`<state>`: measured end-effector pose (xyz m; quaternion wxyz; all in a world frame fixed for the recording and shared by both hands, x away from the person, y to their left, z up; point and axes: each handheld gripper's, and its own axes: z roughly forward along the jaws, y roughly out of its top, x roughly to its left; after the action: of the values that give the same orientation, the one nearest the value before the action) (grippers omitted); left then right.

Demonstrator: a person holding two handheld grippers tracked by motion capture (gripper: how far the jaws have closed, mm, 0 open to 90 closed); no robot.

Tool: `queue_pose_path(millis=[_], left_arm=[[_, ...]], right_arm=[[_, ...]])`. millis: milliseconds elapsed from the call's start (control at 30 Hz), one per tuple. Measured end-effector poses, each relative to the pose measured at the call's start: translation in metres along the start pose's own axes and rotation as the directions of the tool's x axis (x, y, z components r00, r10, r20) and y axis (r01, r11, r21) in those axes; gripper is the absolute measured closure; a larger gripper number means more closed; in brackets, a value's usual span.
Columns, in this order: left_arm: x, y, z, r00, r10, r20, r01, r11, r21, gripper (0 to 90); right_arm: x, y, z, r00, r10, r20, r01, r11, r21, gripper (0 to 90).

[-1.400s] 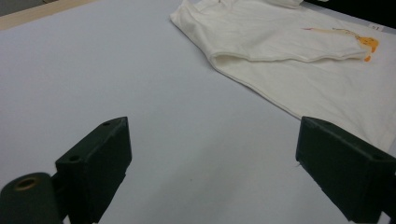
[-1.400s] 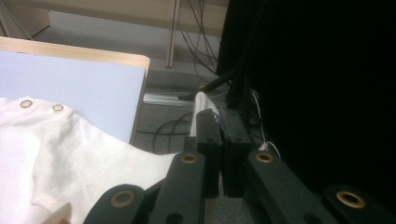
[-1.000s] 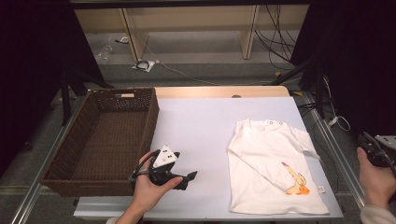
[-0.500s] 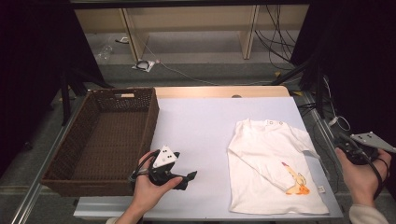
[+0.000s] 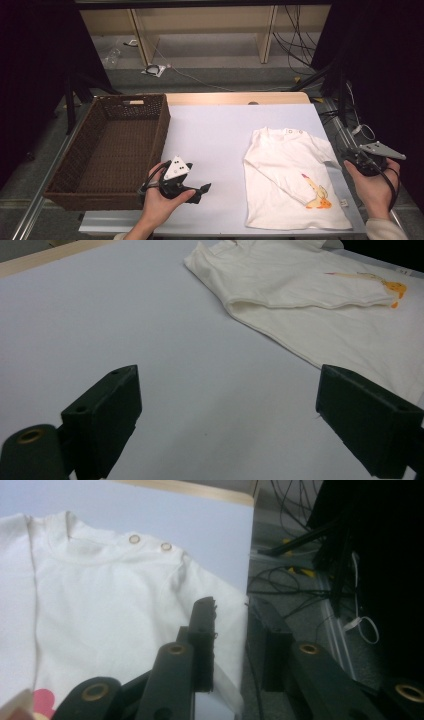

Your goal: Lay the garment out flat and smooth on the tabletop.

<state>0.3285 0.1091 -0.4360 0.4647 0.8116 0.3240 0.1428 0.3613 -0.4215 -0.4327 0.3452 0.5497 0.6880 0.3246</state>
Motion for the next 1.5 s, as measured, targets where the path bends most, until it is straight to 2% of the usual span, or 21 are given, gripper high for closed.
queue_pose_path(millis=[100,133,167,233,333,433,533,633,667,733,833,900,1033,1133,1267,1367,1500], left_arm=[[0.000,0.000,0.001,1.0000,-0.002,0.002,0.002,1.0000,0.003,10.7],[-0.001,0.000,0.001,1.0000,-0.002,0.001,0.002,1.0000,0.004,10.7],[-0.001,-0.001,0.002,1.0000,-0.001,0.001,0.001,1.0000,0.005,10.7],[-0.001,-0.001,0.002,1.0000,0.000,0.001,0.000,1.0000,0.006,10.7],[0.000,-0.001,0.001,1.0000,-0.004,-0.001,0.004,1.0000,0.005,10.7],[0.001,-0.002,0.001,0.9999,-0.012,0.000,0.012,0.9999,0.006,10.8],[0.001,-0.002,0.000,0.9999,-0.012,0.000,0.012,0.9999,0.007,10.8],[0.001,-0.002,-0.001,0.9999,-0.012,0.000,0.012,0.9999,0.003,10.7],[0.001,-0.002,-0.001,0.9999,-0.012,-0.002,0.012,0.9999,0.002,10.7],[0.002,-0.003,-0.001,0.9999,-0.015,-0.004,0.015,0.9999,0.002,10.8],[0.001,-0.003,0.000,0.9999,-0.011,-0.004,0.011,0.9999,0.008,10.7],[0.000,-0.003,0.000,0.9999,-0.010,-0.002,0.010,0.9999,0.005,10.7],[0.000,-0.003,0.001,0.9999,-0.013,-0.002,0.013,0.9999,0.009,10.7],[0.000,-0.003,0.002,0.9999,-0.014,-0.001,0.014,0.9999,0.009,10.7],[0.000,-0.004,0.003,0.9999,-0.012,0.001,0.012,0.9999,0.011,10.7],[-0.001,-0.004,0.002,0.9999,-0.013,0.000,0.013,0.9999,0.011,10.7],[-0.001,-0.004,0.002,0.9999,-0.011,0.000,0.011,0.9999,0.011,10.7]], right_arm=[[-0.003,-0.001,0.014,0.9996,0.021,-0.017,-0.021,0.999,0.029,73.8],[-0.006,0.000,0.027,0.9991,0.033,-0.025,-0.032,0.998,0.057,73.9],[-0.006,0.000,0.027,0.9991,0.033,-0.025,-0.032,0.998,0.057,73.9],[-0.007,0.002,0.042,0.9983,0.051,-0.029,-0.049,0.996,0.077,74.0],[-0.006,0.006,0.062,0.9985,0.047,-0.030,-0.043,0.992,0.122,73.9],[-0.004,0.010,0.075,0.9978,0.053,-0.040,-0.045,0.985,0.164,72.9],[-0.007,0.011,0.085,0.9968,0.068,-0.041,-0.058,0.977,0.207,72.6],[-0.010,0.009,0.091,0.9983,0.051,-0.029,-0.042,0.967,0.251,78.4],[-0.010,0.007,0.092,0.9978,0.059,-0.032,-0.048,0.963,0.264,79.6],[-0.012,0.004,0.093,0.9958,0.083,-0.039,-0.070,0.966,0.248,81.4],[-0.014,0.001,0.094,0.9917,0.120,-0.045,-0.107,0.967,0.231,88.9],[-0.016,0.001,0.094,0.9890,0.140,-0.048,-0.126,0.965,0.232,90.0],[-0.015,0.002,0.094,0.9912,0.127,-0.037,-0.115,0.966,0.231,90.0],[-0.016,0.004,0.096,0.9936,0.112,-0.003,-0.109,0.972,0.207,90.0],[-0.019,0.008,0.095,0.9930,0.117,0.016,-0.118,0.974,0.191,90.0],[-0.023,0.012,0.095,0.9944,0.099,0.036,-0.104,0.982,0.158,90.0],[-0.025,0.011,0.096,0.9956,0.084,0.041,-0.089,0.985,0.146,90.0]])
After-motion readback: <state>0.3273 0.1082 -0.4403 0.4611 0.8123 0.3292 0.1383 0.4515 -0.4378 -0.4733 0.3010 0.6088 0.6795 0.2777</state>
